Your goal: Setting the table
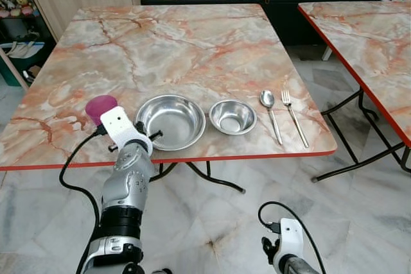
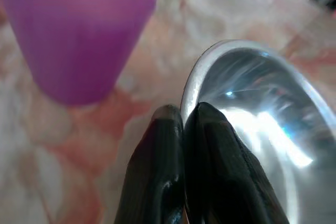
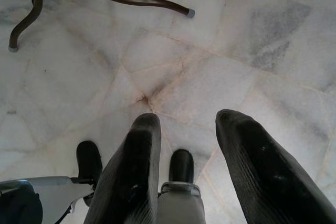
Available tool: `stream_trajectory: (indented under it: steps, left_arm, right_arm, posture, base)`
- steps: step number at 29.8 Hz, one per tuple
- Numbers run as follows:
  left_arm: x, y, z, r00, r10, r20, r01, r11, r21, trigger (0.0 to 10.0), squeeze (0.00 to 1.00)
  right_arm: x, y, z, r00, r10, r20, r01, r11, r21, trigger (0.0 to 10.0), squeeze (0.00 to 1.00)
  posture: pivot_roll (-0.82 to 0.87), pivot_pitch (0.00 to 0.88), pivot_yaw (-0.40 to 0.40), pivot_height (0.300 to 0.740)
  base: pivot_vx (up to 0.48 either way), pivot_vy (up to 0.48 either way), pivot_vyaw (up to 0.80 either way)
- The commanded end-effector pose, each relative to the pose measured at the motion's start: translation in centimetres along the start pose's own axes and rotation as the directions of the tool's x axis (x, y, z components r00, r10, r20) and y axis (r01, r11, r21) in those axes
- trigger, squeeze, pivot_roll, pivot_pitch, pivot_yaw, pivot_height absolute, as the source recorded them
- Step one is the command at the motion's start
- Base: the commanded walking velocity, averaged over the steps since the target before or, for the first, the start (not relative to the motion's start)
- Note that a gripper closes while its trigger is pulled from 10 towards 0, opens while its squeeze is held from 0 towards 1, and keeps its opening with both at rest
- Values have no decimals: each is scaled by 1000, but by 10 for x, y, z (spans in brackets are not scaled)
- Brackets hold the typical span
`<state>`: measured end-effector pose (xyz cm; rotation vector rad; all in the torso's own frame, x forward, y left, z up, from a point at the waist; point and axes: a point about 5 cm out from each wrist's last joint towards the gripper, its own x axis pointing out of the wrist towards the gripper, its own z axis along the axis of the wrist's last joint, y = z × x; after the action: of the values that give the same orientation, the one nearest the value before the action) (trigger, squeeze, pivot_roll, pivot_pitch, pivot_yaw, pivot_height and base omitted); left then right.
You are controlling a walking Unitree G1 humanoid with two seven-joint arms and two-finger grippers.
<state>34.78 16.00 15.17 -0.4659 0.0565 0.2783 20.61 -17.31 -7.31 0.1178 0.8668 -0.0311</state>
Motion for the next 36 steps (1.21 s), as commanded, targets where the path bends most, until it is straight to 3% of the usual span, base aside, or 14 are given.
stream_trajectory:
  steps: [1,2,3,9,16,31,36]
  left_arm:
    - [-2,0,6,999,-9,37,10,1000,-25,0,0]
    - [-2,-2,9,998,-20,61,22,999,-37,4275,0]
    - [-4,-7,16,991,-57,120,64,997,-53,10000,0]
    - [-11,-25,29,955,-176,237,186,982,-19,10000,0]
    - [-15,-37,41,919,-194,343,232,970,-73,10000,0]
    - [-15,-44,41,910,-204,362,237,970,-49,10000,0]
    - [-15,-45,41,905,-217,365,234,972,-4,10000,0]
  right_arm:
    - [0,-3,-2,1000,-2,-12,2,1000,-3,10000,0]
    - [0,-3,-1,1000,-2,-11,2,1000,-5,10000,0]
    - [-1,-4,-1,1000,-3,-10,3,1000,-6,10000,0]
    - [-1,-5,0,1000,-5,-3,5,1000,-6,10000,0]
    - [-1,-7,3,1000,-5,12,5,1000,5,10000,0]
    - [-1,-9,2,1000,-14,13,14,1000,5,10000,0]
    - [-2,-9,0,1000,-15,11,15,1000,-7,10000,0]
  posture:
    - [125,115,-45,740]
    - [123,113,-47,740]
    - [123,114,-50,740]
    - [119,112,-57,740]
    - [107,106,-62,740]
    - [89,107,-55,740]
    - [89,112,-47,740]
  base:
    - [0,0,0]
    - [0,0,0]
    - [0,0,0]
    - [0,0,0]
    - [0,0,0]
    - [0,-222,0]
    - [0,-322,0]
